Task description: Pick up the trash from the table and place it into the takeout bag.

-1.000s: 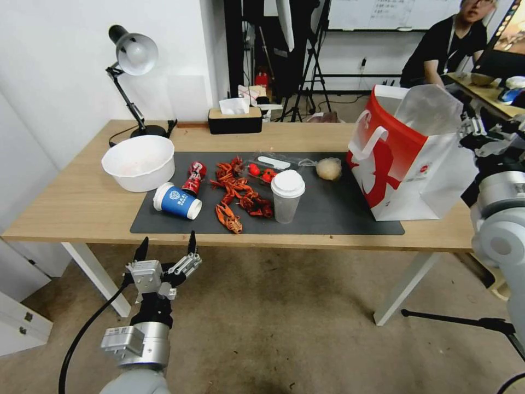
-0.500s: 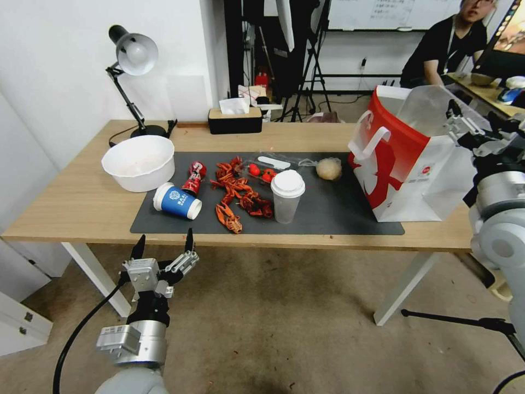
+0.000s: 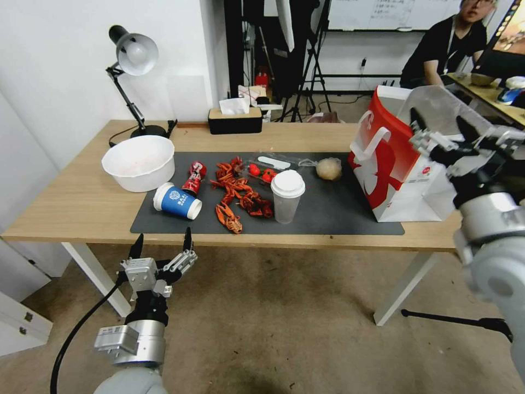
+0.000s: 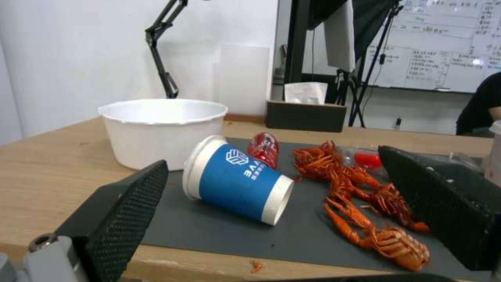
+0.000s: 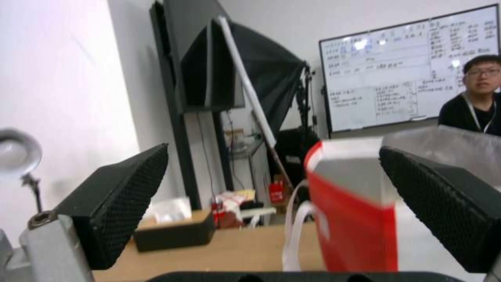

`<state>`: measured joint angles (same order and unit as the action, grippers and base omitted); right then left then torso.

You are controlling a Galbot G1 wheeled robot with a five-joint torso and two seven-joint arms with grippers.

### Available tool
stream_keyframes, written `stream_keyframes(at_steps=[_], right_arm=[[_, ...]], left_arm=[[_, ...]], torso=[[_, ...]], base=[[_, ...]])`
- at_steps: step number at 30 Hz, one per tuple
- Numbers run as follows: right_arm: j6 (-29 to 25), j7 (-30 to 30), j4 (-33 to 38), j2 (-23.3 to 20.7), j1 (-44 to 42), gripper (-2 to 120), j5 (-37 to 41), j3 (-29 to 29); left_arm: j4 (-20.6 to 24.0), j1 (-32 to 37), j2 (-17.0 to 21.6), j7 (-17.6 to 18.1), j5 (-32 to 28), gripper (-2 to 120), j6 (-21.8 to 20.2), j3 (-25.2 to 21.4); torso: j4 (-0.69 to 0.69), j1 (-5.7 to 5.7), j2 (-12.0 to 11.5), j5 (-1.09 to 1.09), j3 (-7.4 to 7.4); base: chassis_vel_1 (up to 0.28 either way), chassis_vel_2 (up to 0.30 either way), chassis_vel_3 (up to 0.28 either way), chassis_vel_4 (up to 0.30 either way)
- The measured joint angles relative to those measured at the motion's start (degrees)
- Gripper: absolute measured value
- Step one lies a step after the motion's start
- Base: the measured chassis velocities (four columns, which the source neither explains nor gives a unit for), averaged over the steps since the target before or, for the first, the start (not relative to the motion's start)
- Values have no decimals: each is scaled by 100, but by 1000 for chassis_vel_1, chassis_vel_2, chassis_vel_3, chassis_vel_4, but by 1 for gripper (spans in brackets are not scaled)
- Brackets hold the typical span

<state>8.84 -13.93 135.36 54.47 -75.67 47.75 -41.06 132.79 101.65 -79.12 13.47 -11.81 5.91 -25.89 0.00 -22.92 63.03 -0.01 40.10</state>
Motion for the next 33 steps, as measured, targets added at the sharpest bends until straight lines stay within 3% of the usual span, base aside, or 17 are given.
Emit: stream_keyframes(at_steps=[4, 13, 22, 33], right_arm=[[-73, 151, 74, 164, -330, 100, -272, 9], [-1076, 819, -174, 945, -1714, 100, -1480, 108], [-2018, 1271, -1214, 1511, -2480, 100, -2041, 309], [-2192, 1368, -1486, 1663, -2550, 100, -2261, 388]], left_arm=[[-2, 3, 1, -13, -6, 100, 21, -2], [-102, -12, 27, -24, -69, 100, 83, -21], [-215, -66, 64, -33, -132, 100, 91, -7], [-318, -116, 88, -45, -184, 100, 90, 2]], torso=[[1, 0, 0, 1, 0], [0, 0, 1, 1, 0], [0, 1, 1, 2, 0], [0, 0, 0, 0, 0]], base=[[0, 0, 0, 0], [0, 0, 0, 0], [0, 0, 0, 0], [0, 0, 0, 0]])
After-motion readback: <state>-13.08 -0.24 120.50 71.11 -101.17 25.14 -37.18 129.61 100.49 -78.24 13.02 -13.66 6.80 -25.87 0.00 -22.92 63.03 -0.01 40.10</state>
